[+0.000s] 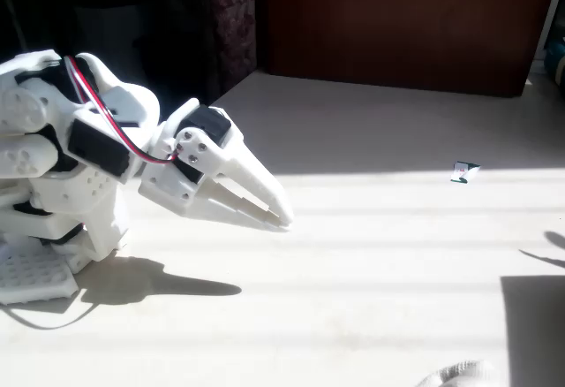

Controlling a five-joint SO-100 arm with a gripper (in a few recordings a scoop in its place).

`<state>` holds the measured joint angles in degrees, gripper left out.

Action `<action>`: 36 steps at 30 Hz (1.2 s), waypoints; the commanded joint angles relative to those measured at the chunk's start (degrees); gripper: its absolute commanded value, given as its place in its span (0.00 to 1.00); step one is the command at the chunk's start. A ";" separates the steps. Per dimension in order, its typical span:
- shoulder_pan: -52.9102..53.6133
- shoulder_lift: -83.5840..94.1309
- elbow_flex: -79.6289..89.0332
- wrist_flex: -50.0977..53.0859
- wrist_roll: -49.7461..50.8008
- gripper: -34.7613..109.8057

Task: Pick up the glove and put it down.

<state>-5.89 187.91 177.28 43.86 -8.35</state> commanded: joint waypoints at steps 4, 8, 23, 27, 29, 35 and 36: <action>0.70 0.44 1.14 -0.18 -0.18 0.24; 0.70 0.44 1.05 -0.09 -0.18 0.24; 0.62 0.44 -3.52 23.29 0.00 0.24; 0.62 0.44 -4.13 23.55 -0.09 0.24; 0.62 0.44 -4.13 23.55 -0.09 0.24; 0.53 0.44 -4.22 23.55 -0.09 0.24; 0.53 0.44 -4.22 23.55 -0.09 0.24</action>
<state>-5.89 187.91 175.78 67.24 -8.35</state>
